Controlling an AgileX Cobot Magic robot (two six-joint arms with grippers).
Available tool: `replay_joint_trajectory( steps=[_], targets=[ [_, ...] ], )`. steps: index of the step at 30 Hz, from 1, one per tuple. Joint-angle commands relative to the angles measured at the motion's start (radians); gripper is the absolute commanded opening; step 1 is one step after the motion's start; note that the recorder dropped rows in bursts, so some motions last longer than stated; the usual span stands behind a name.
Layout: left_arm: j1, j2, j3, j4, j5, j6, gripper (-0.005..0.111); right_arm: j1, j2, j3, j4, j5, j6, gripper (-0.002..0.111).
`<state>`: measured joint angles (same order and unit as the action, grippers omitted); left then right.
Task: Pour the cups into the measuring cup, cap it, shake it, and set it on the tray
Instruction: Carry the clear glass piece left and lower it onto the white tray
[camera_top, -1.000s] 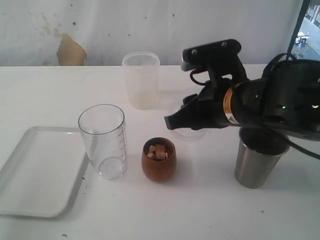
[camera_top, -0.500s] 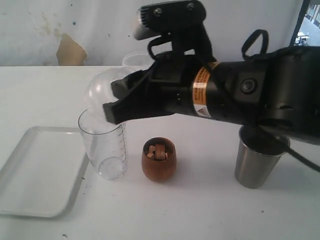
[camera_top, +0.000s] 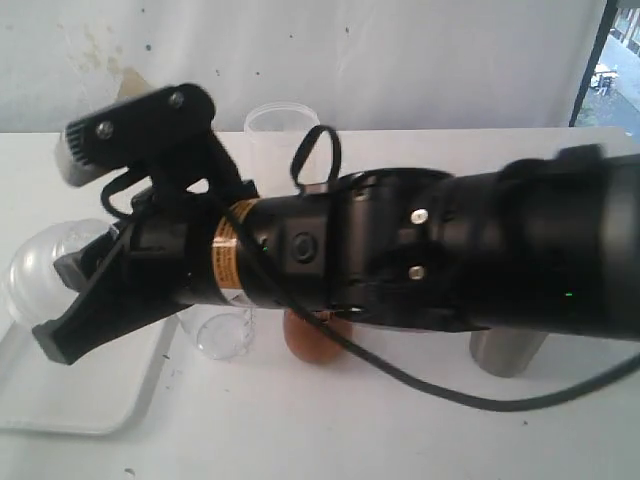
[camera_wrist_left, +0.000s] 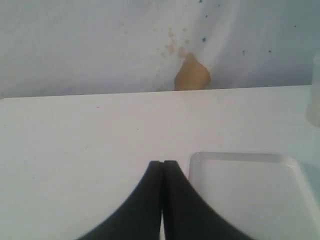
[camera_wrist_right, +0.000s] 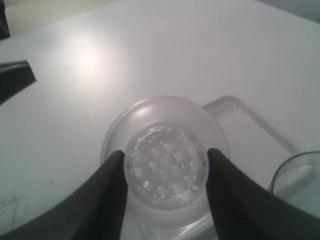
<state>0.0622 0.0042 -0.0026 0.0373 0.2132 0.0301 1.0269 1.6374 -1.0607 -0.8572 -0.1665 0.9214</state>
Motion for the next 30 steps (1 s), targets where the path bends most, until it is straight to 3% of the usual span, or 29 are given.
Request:
replay_joint_trajectory(
  steps=[1,25,27,30],
  targets=[
    [-0.005,-0.004,0.003,-0.007,-0.005,0.000,0.000,0.003,0.101,-0.055,-0.010,0.004,-0.010,0.000],
    [-0.005,-0.004,0.003,-0.007,-0.005,0.000,0.000,0.049,0.280,-0.228,-0.037,0.095,-0.071,0.000],
    [-0.005,-0.004,0.003,-0.007,-0.005,0.000,0.000,0.049,0.280,-0.231,-0.037,0.113,-0.095,0.004],
    [-0.005,-0.004,0.003,-0.007,-0.005,0.000,0.000,0.049,0.280,-0.231,-0.037,0.135,-0.117,0.022]
  ],
)
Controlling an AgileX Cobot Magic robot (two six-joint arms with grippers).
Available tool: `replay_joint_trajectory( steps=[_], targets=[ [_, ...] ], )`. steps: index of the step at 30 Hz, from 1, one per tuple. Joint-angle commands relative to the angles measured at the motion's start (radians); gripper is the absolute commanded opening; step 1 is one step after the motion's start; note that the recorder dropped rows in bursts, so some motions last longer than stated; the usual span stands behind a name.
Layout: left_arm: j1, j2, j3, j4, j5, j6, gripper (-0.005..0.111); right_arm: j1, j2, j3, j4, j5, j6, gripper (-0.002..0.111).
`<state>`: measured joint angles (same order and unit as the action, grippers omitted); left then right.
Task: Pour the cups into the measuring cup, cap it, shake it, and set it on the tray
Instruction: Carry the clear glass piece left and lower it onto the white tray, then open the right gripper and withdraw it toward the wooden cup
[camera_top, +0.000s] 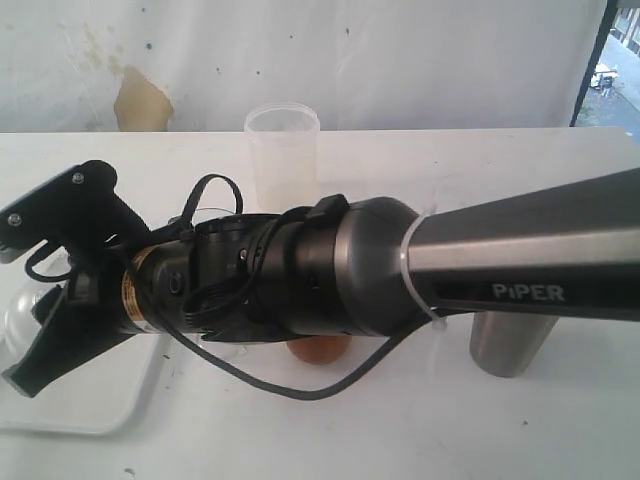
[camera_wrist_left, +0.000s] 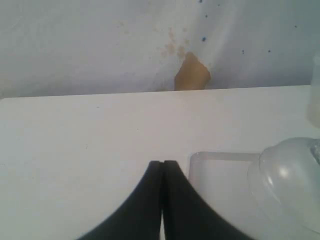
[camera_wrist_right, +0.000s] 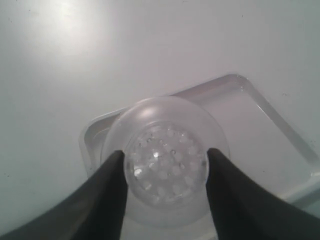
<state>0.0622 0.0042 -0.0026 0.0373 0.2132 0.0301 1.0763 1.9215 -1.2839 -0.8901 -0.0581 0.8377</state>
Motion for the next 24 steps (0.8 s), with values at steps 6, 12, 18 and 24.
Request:
replay_joint_trajectory(
  steps=[6,12,18,24],
  targets=[
    [-0.005,-0.004,0.003,-0.007,-0.005,0.000,0.000,0.000,0.011,-0.012,-0.004,0.031,-0.031,0.069],
    [-0.005,-0.004,0.003,-0.007,-0.005,0.000,0.000,0.000,0.011,-0.024,-0.002,0.051,-0.031,0.075],
    [-0.005,-0.004,0.003,-0.007,-0.005,0.000,0.000,0.000,-0.089,-0.033,0.000,0.190,-0.025,0.075],
    [-0.005,-0.004,0.003,-0.007,-0.005,0.000,0.000,0.002,-0.299,-0.033,0.089,0.519,-0.070,0.073]
  ],
)
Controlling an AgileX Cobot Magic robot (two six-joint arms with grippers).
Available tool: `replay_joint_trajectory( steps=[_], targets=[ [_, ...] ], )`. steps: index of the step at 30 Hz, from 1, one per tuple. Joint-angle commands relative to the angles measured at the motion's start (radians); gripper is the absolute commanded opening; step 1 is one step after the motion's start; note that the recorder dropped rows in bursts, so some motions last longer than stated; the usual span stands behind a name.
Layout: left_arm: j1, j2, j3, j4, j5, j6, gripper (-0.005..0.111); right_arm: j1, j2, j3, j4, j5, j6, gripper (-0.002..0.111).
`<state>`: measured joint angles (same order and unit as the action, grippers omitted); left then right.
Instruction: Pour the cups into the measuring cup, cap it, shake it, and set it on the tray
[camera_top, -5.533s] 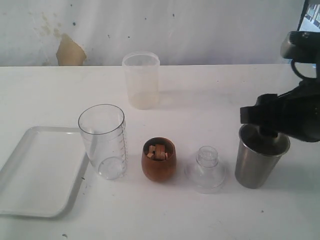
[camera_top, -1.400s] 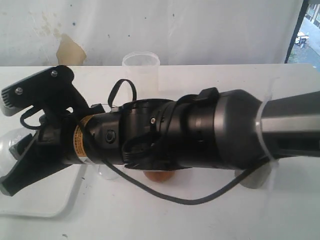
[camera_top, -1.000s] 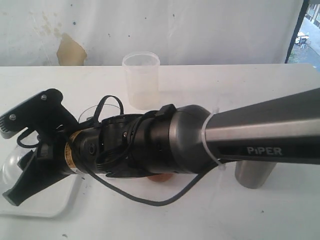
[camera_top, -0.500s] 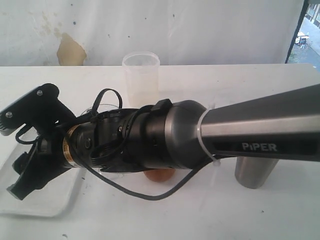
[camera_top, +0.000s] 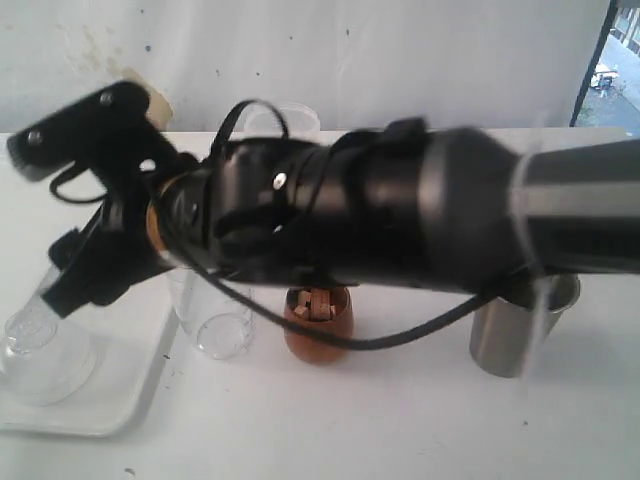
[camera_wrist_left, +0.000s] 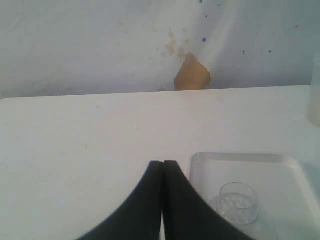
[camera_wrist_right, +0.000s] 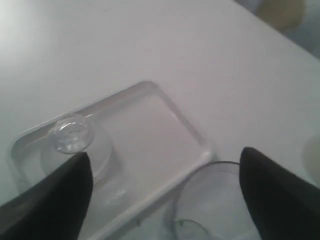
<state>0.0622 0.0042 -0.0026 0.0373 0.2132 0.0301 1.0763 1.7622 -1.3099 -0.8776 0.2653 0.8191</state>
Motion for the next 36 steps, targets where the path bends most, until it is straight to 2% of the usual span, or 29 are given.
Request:
replay_joint_trajectory(
  steps=[1,4,7,9,13,15,17,20,28,29,31,36],
  targets=[
    [-0.005,-0.004,0.003,-0.007,-0.005,0.000,0.000,0.002,-0.181,-0.005,0.123,0.244,-0.094,0.073],
    [-0.005,-0.004,0.003,-0.007,-0.005,0.000,0.000,0.002,-0.359,0.007,0.341,0.494,-0.305,0.073],
    [-0.005,-0.004,0.003,-0.007,-0.005,0.000,0.000,0.002,-0.456,0.109,0.348,0.624,-0.300,0.072],
    [-0.005,-0.004,0.003,-0.007,-0.005,0.000,0.000,0.002,-0.501,0.250,0.365,0.579,-0.293,0.069],
    [-0.005,-0.004,0.003,-0.007,-0.005,0.000,0.000,0.002,-0.524,0.563,0.354,0.150,-0.263,0.066],
    [-0.005,-0.004,0.003,-0.007,-0.005,0.000,0.000,-0.002,-0.524,0.668,0.224,-0.020,-0.120,0.066],
    [-0.005,-0.004,0.003,-0.007,-0.005,0.000,0.000,-0.019,-0.524,0.732,-0.001,-0.091,0.096,0.066],
    [-0.005,-0.004,0.003,-0.007,-0.005,0.000,0.000,-0.038,-0.520,0.760,-0.198,-0.035,0.320,0.066],
    [-0.005,-0.004,0.003,-0.007,-0.005,0.000,0.000,-0.052,-0.408,0.778,-0.867,0.138,0.949,0.066],
    [-0.005,-0.004,0.003,-0.007,-0.005,0.000,0.000,-0.052,-0.380,0.778,-0.867,0.140,1.019,0.066],
    [-0.005,-0.004,0.003,-0.007,-0.005,0.000,0.000,-0.052,-0.322,0.773,-0.867,0.177,1.027,0.066],
    [-0.005,-0.004,0.003,-0.007,-0.005,0.000,0.000,-0.052,-0.216,0.775,-0.867,0.348,1.182,0.065]
  ],
)
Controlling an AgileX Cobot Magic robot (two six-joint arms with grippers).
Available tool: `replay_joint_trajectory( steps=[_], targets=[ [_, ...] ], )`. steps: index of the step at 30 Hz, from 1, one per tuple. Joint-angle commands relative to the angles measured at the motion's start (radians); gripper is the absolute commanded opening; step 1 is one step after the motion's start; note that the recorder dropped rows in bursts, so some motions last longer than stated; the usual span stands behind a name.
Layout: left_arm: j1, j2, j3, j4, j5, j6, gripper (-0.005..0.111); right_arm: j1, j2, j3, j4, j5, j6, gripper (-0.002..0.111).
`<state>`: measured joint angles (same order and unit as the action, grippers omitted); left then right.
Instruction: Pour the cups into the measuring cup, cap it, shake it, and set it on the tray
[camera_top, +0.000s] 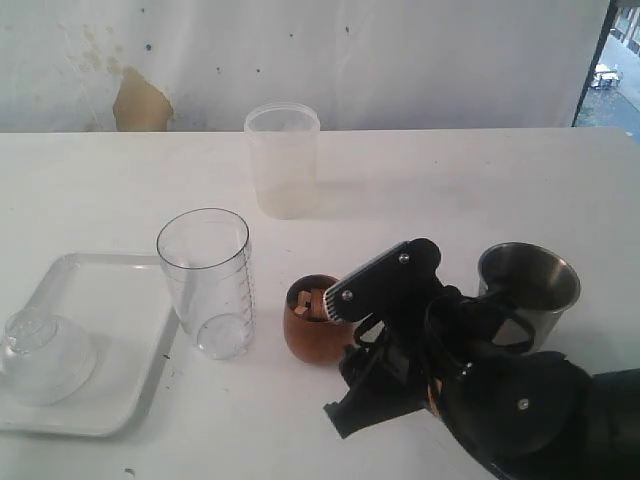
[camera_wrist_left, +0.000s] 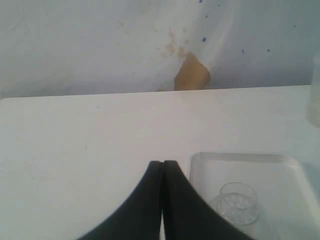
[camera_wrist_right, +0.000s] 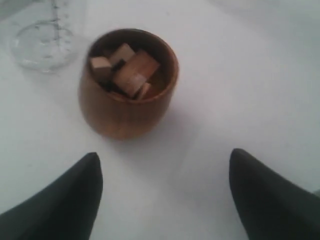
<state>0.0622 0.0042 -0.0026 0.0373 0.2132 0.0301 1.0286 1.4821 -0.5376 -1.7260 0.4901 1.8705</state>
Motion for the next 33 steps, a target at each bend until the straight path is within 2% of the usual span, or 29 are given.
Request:
replay_joint_trajectory(
  steps=[1,4,7,9,13,19,23,27,30,33],
  targets=[
    [-0.005,-0.004,0.003,-0.007,-0.005,0.000,0.000,-0.004,0.076,-0.002,-0.018,0.121,0.130,0.063],
    [-0.005,-0.004,0.003,-0.007,-0.005,0.000,0.000,-0.004,0.088,-0.026,-0.018,0.072,0.082,0.057],
    [-0.005,-0.004,0.003,-0.007,-0.005,0.000,0.000,-0.004,0.086,-0.045,-0.018,0.049,0.028,0.061],
    [-0.005,-0.004,0.003,-0.007,-0.005,0.000,0.000,-0.004,0.084,-0.054,-0.018,0.056,0.004,0.072],
    [-0.005,-0.004,0.003,-0.007,-0.005,0.000,0.000,-0.004,0.084,-0.059,-0.018,0.030,0.021,0.106],
    [-0.005,-0.004,0.003,-0.007,-0.005,0.000,0.000,-0.004,0.084,-0.064,-0.018,-0.088,0.014,0.105],
    [-0.005,-0.004,0.003,-0.007,-0.005,0.000,0.000,-0.004,0.084,-0.070,-0.018,-0.052,-0.016,0.103],
    [-0.005,-0.004,0.003,-0.007,-0.005,0.000,0.000,-0.004,0.084,-0.067,-0.018,0.038,-0.025,0.095],
    [-0.005,-0.004,0.003,-0.007,-0.005,0.000,0.000,-0.004,0.079,-0.096,-0.018,0.010,-0.069,0.089],
    [-0.005,-0.004,0.003,-0.007,-0.005,0.000,0.000,-0.004,0.051,-0.145,-0.018,-0.034,-0.136,0.089]
  ],
)
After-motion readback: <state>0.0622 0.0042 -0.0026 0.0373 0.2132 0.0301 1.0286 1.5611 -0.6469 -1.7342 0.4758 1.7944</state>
